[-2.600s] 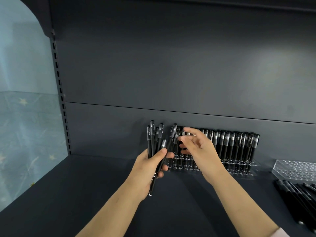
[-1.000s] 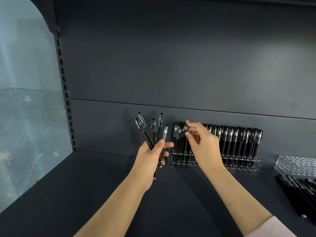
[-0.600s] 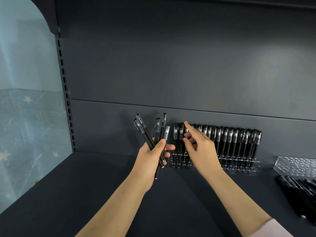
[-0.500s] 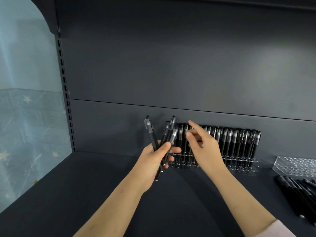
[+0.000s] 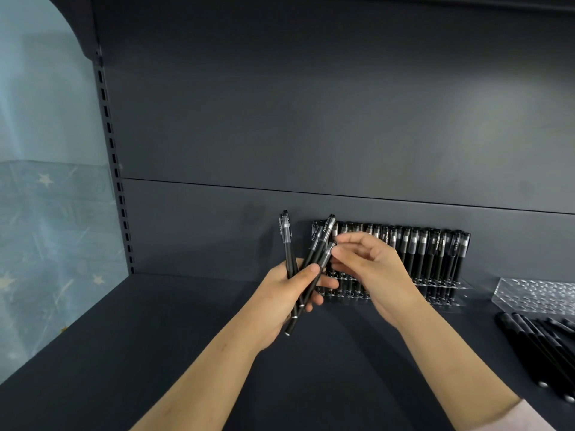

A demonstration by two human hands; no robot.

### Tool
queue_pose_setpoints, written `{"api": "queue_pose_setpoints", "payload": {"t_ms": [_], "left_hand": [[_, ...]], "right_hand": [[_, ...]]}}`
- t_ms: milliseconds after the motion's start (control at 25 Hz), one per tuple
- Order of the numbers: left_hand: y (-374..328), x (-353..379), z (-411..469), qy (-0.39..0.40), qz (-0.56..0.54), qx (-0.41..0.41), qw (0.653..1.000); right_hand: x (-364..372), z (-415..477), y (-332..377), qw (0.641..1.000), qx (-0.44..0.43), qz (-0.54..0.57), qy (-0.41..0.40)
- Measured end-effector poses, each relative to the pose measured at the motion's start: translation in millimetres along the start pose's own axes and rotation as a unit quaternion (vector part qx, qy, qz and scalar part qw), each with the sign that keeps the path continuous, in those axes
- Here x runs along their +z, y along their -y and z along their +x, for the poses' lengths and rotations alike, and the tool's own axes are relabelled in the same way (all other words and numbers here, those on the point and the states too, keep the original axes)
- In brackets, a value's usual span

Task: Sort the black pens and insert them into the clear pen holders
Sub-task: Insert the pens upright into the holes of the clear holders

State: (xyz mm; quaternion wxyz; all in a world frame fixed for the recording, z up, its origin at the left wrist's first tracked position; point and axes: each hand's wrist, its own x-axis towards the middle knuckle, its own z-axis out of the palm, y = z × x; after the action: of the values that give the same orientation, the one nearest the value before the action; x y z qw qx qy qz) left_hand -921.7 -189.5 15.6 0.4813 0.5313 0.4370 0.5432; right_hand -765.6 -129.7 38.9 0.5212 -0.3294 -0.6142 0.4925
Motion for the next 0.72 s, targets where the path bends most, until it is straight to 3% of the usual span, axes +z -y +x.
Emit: {"api": "queue_pose_setpoints", "payload": {"t_ms": [200,320,440,720], "left_hand": [[2.2,1.2,0.8,-0.016,0.013,-0.010,1.000],[4.5,-2.3,5.2,-0.086,-0.015,-0.033,0.996],[5.4,-5.2,7.5,-0.124,0.017,-0.035,0.992],[4.0,-3.6,9.6,-0.132,-0.005,-0.044,0.990]], "right_hand": [[0.7,2.0,-3.8,0.999,-0.014,0.008,-0.032],[-9.4,4.5,5.8,0.980,-0.113,0.019,-0.162],[-19.5,2.9,15.4,0.936,-0.213,-0.075,-0.271],[-14.0,2.1,-0.2,0.925,-0.239,-0.202,-0.215]]}}
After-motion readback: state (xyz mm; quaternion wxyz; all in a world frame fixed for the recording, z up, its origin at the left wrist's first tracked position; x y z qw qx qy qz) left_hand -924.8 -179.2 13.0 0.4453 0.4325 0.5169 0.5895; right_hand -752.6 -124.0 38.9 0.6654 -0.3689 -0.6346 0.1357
